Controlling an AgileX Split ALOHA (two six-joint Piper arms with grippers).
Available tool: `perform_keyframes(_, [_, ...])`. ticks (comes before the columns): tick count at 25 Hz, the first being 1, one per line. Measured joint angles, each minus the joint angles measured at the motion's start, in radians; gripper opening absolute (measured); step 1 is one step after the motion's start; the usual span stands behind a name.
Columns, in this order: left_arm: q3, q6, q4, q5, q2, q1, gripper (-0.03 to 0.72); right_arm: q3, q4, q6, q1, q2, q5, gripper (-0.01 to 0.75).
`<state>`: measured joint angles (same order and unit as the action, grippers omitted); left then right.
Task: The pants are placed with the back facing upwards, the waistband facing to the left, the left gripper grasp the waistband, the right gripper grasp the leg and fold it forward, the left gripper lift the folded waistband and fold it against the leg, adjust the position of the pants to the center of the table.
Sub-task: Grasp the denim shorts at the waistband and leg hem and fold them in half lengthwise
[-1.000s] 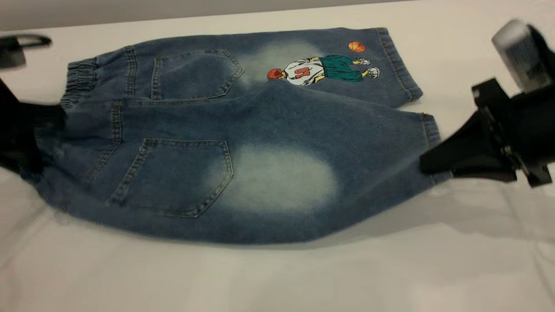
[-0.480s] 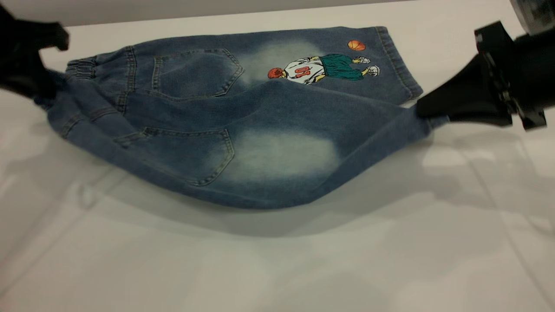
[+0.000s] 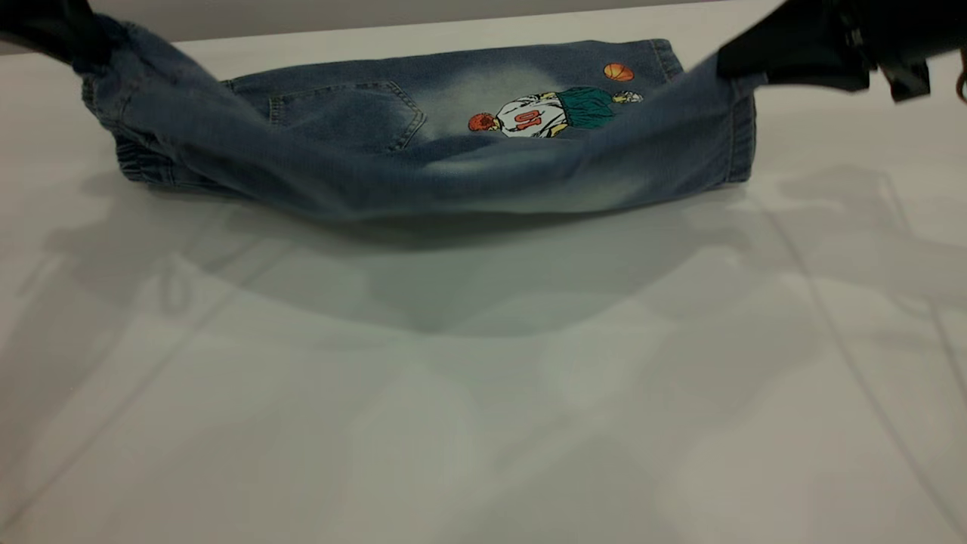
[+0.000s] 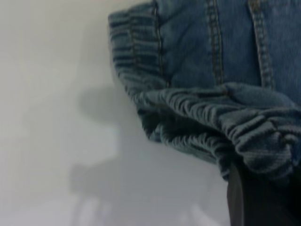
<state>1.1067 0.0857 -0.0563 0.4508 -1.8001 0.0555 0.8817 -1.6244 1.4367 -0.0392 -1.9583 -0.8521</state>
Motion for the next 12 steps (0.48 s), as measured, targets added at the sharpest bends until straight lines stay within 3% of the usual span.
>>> perform_keyframes(12, [0.229,-0.007,0.002,0.092,-0.171,0.0,0.114,0.195,0.062,-0.069,0.0,-0.038,0.083,0.017])
